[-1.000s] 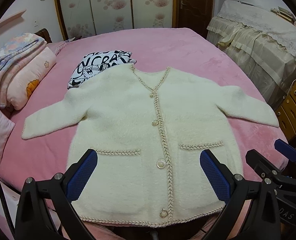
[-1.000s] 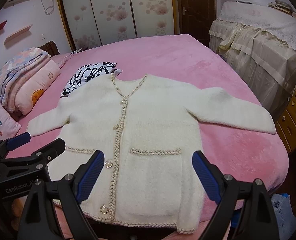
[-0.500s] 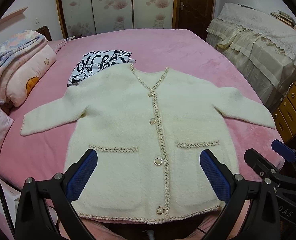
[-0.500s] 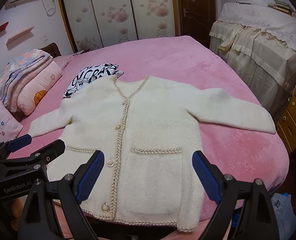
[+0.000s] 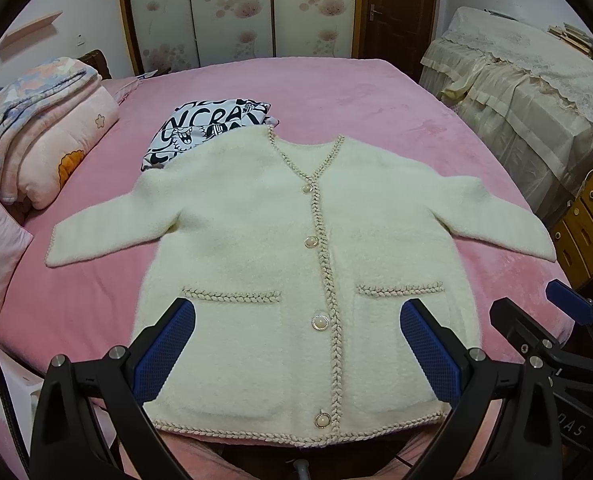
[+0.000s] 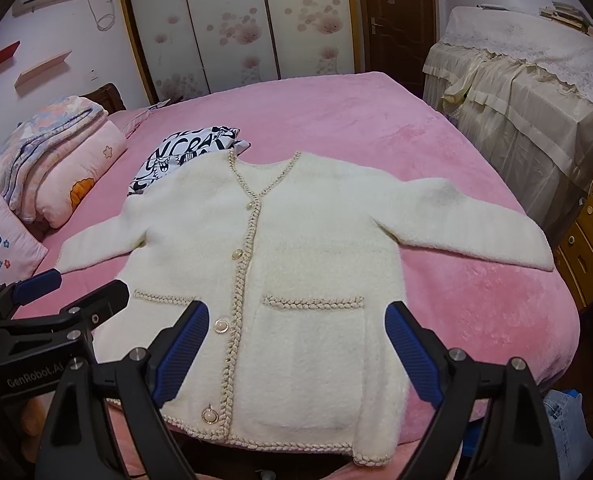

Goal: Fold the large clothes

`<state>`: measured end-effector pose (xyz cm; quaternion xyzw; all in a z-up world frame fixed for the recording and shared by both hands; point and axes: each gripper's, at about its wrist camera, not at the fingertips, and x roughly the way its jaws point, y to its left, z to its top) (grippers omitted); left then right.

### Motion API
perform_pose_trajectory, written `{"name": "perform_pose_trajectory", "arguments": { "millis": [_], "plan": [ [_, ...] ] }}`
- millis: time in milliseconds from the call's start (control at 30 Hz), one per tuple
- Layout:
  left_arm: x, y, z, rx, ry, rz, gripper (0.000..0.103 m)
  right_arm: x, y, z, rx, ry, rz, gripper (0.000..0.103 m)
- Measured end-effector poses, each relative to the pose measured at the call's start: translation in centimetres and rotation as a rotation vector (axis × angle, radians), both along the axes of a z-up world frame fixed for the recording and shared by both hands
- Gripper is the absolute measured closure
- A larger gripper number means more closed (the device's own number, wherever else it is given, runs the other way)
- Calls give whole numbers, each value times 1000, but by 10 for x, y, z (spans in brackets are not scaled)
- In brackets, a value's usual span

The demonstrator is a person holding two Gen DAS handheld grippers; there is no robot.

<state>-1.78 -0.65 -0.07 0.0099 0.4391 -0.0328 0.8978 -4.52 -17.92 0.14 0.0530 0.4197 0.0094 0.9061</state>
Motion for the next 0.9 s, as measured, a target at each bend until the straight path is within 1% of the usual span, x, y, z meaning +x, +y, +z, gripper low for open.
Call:
{"name": "perform_pose_trajectory", "arguments": {
  "millis": [300,467,567,700,900],
  "plan": [
    [2,1,5,-15,-17,10,1,5,0,3,-4,-3,26,13],
    [4,-6,8,10,-34,9,1,8,-5,3,9,-2,44,13],
    [3,-12,11,19,-54,5,1,9,-8,6,9,-17,51,13],
    [6,-22,18,31,-70,-12,1,12,-18,12,14,-45,50,13],
    [16,-47,34,37,-114,-72,1,16,-41,24,24,-94,39,13]
  ]
}}
